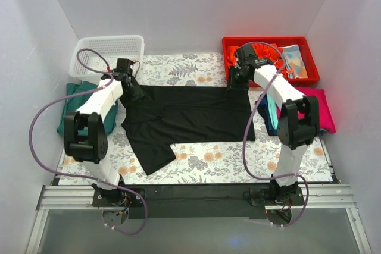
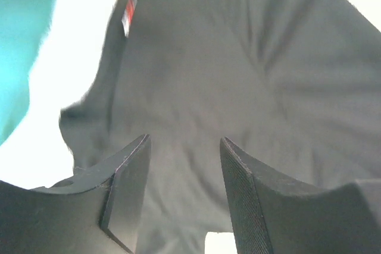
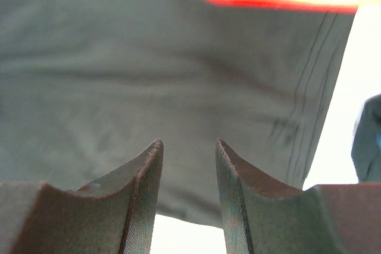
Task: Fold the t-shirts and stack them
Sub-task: Fold the flattened tshirt in 1/3 of the way, then grap the side of the flattened tshirt closest away from the robot with both arms
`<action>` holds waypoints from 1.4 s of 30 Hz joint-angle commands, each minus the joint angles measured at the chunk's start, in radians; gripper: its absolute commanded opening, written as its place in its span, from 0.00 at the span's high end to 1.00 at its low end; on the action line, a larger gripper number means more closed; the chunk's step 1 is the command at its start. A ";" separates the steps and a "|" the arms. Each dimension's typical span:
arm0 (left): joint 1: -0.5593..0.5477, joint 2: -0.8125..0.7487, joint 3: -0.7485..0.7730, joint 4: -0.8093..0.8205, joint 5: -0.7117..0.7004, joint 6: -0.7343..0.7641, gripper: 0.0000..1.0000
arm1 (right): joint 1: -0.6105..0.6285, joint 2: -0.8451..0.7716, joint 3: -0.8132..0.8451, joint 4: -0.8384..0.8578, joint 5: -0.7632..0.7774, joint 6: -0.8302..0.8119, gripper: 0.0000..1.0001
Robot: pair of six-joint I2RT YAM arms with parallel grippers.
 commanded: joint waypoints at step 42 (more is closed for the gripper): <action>-0.808 -0.644 -0.793 -0.302 -0.202 -1.279 0.56 | 0.170 -0.635 -0.727 0.037 -0.014 -0.003 0.53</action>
